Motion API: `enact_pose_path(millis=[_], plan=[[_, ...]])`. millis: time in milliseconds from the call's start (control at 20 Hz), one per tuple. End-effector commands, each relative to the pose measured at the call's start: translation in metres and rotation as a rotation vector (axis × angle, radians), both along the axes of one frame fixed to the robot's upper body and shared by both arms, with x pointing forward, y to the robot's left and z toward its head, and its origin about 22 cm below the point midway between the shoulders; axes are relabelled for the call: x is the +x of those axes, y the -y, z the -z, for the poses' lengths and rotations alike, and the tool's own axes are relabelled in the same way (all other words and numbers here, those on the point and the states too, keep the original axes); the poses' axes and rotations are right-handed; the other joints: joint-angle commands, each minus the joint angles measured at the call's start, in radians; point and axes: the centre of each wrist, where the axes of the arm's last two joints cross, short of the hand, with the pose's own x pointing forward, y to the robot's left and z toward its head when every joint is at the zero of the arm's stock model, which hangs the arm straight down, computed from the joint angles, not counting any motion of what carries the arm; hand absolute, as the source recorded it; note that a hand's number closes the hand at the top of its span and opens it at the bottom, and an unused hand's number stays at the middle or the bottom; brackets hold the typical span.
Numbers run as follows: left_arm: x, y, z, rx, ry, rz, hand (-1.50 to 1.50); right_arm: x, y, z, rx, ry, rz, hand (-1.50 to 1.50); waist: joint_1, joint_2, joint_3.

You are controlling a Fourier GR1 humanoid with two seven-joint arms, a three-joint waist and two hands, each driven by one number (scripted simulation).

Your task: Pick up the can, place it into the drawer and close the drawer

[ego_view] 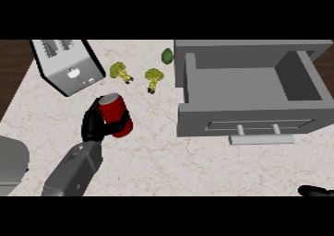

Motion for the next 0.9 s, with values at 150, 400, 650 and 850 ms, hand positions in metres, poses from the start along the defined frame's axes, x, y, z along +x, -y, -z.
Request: enact_pose_path(millis=[150,400,650,850], plan=[[0.022,0.045,-0.017,-0.029,0.062,0.182,1.50,-0.004,0.002,-0.020,-0.003,0.003,0.025,-1.50,0.007,-0.002,0.000],[0.046,0.038,-0.056,-0.008,0.054,0.273,1.50,-0.010,0.000,-0.001,-0.015,0.001,0.051,-1.50,0.022,-0.008,0.001],[0.066,0.077,-0.108,0.051,0.123,0.316,1.50,-0.003,0.006,-0.012,-0.007,0.008,0.065,-1.50,0.030,-0.011,0.002],[0.068,0.086,-0.147,0.032,0.109,0.358,1.50,-0.002,0.023,-0.018,-0.026,0.012,0.075,-1.50,0.033,-0.012,0.002]])
